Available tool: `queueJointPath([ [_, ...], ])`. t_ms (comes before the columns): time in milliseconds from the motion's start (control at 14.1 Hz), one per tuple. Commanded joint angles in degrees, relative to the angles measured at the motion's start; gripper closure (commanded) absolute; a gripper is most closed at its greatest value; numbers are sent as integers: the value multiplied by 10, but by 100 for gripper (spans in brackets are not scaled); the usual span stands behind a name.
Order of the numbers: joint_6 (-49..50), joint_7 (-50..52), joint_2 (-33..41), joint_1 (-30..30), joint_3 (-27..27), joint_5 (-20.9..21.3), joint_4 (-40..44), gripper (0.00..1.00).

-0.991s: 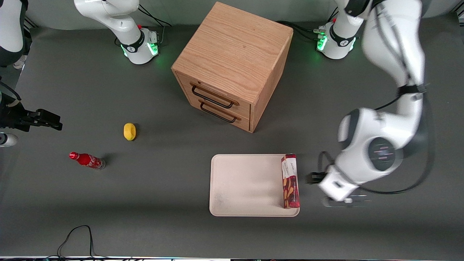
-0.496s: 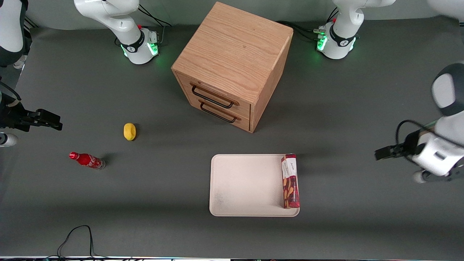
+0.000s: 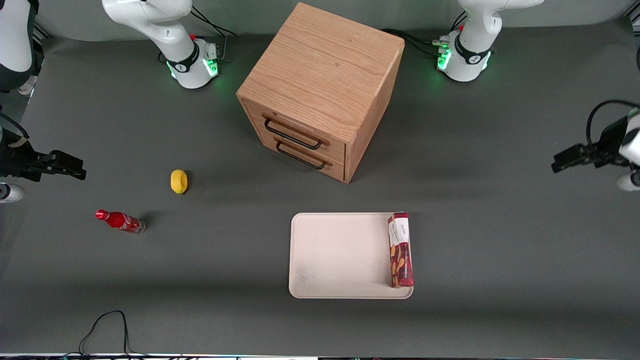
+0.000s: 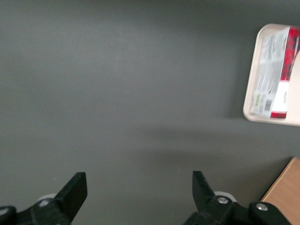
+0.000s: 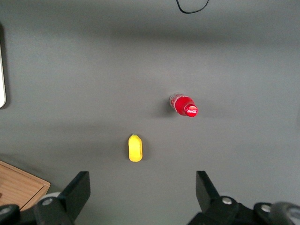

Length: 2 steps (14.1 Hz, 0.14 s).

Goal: Place red cookie box on tray

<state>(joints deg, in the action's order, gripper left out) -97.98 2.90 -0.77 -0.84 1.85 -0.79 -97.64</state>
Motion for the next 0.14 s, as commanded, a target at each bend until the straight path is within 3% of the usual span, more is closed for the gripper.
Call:
queueJointPath([
  [0,13,-25,35,-3,-8,14,-25,0],
  [71,13,-32,36,-2,-9,14,-25,0],
])
